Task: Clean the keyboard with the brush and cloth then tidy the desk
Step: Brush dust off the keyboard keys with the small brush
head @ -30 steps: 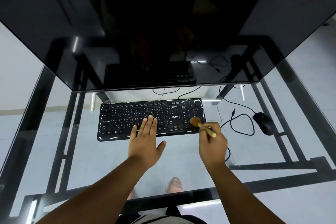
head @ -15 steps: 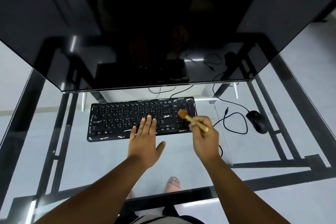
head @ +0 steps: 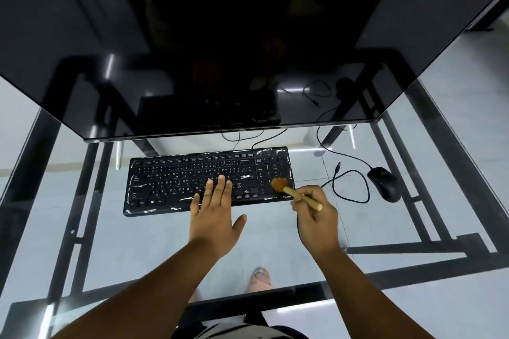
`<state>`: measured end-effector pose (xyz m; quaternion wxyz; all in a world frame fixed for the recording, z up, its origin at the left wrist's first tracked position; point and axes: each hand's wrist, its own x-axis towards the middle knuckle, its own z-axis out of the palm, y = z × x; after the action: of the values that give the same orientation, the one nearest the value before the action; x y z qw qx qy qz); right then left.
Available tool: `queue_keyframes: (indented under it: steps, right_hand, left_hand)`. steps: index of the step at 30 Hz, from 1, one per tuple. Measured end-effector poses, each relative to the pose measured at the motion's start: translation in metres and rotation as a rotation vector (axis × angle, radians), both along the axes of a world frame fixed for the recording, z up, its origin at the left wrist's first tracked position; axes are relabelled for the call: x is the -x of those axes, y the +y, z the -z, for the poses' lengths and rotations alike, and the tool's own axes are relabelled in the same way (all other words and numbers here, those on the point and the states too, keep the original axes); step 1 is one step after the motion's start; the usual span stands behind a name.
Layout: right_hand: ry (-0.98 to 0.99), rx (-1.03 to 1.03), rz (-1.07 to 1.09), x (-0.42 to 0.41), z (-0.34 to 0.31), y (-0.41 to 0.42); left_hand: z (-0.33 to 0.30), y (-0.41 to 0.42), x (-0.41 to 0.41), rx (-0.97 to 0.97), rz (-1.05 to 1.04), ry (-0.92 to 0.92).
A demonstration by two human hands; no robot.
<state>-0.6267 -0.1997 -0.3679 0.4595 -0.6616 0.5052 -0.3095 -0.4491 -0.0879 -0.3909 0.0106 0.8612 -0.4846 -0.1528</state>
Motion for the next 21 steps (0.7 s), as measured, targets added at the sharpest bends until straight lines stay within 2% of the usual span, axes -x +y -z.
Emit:
queue_keyframes:
  steps: [2, 5, 11, 16, 21]
  right_hand:
    - [0.038, 0.019, -0.031, 0.001, 0.0, 0.002]
    - [0.019, 0.117, 0.082, 0.001, 0.0, -0.002]
    - [-0.007, 0.124, -0.11, -0.008, -0.001, 0.001]
    - [0.045, 0.22, -0.218, -0.028, 0.013, 0.015]
    - [0.054, 0.13, -0.276, -0.051, 0.014, 0.034]
  left_hand:
    - [0.0, 0.0, -0.001, 0.005, 0.0, 0.001]
    - [0.001, 0.004, -0.003, 0.014, -0.009, -0.008]
    - [0.003, 0.02, -0.018, 0.089, -0.072, 0.005]
    - [0.002, 0.047, -0.039, 0.124, -0.153, -0.007]
    - [0.005, 0.076, -0.058, 0.147, -0.203, -0.02]
